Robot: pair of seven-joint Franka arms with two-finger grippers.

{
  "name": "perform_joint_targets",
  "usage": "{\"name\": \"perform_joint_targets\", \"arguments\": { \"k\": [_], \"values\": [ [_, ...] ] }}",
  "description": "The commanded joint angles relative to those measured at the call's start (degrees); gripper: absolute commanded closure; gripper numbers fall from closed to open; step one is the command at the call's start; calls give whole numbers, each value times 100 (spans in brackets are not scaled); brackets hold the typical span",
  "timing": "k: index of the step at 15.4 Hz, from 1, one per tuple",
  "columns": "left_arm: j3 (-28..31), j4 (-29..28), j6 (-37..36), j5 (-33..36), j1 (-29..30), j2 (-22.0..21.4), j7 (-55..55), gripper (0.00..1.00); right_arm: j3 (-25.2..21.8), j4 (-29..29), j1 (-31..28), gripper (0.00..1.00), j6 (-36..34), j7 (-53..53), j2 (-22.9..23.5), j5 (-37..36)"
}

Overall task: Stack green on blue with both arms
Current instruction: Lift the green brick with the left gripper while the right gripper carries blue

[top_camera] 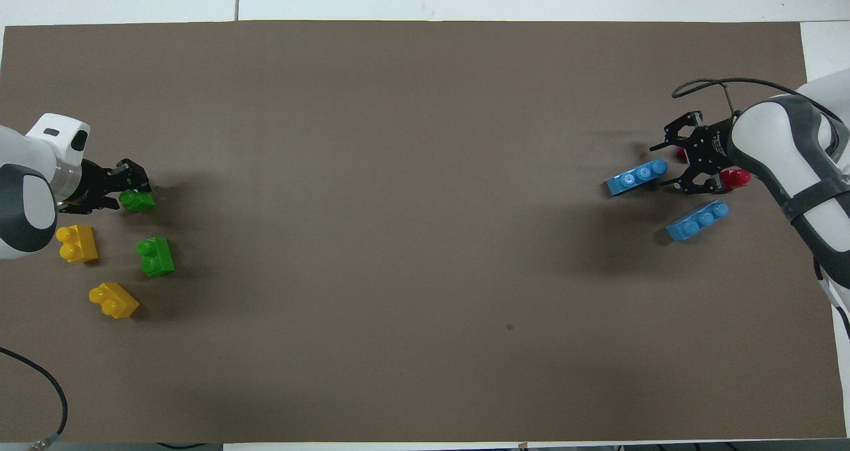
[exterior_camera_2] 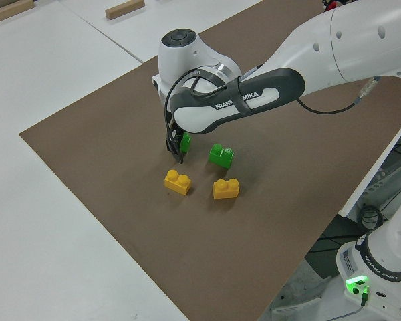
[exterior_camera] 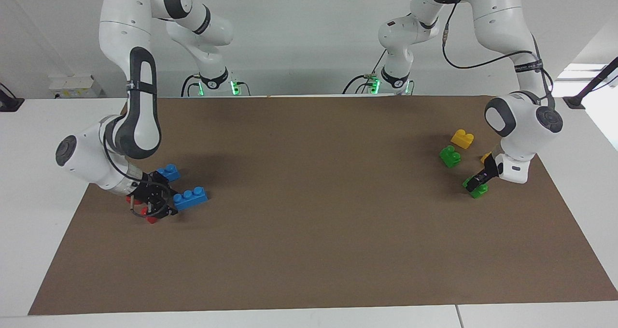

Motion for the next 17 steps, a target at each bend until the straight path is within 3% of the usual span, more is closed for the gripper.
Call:
{"name": "perform_joint_targets", "arguments": {
  "k": [1,3,5,7,9,10,11,17],
  "values": [
    [-31,2,97,114,55,51,54,36,44,-139,25,28,140,-60,-92,148],
    [-31,2,114,114,55,51,54,42,44,-139,43,25,140,-51,-92,148],
    [-31,2,123,106,64,51,63,48,44,-148,43,28,140,-77,-100,148],
    [-31,2,123,114,64,42,54,68,44,-157,43,57,140,-95,-100,156],
    [-31,2,123,114,64,51,54,93,44,-148,52,75,227,-69,-92,156],
    [-31,2,140,106,64,51,54,100,44,-157,87,89,271,-60,-92,156],
    [-31,2,175,106,64,51,45,100,44,-157,148,100,280,-95,-92,156],
    [-40,20,193,71,143,7,-60,100,123,-25,551,100,333,544,-223,156]
  ]
}}
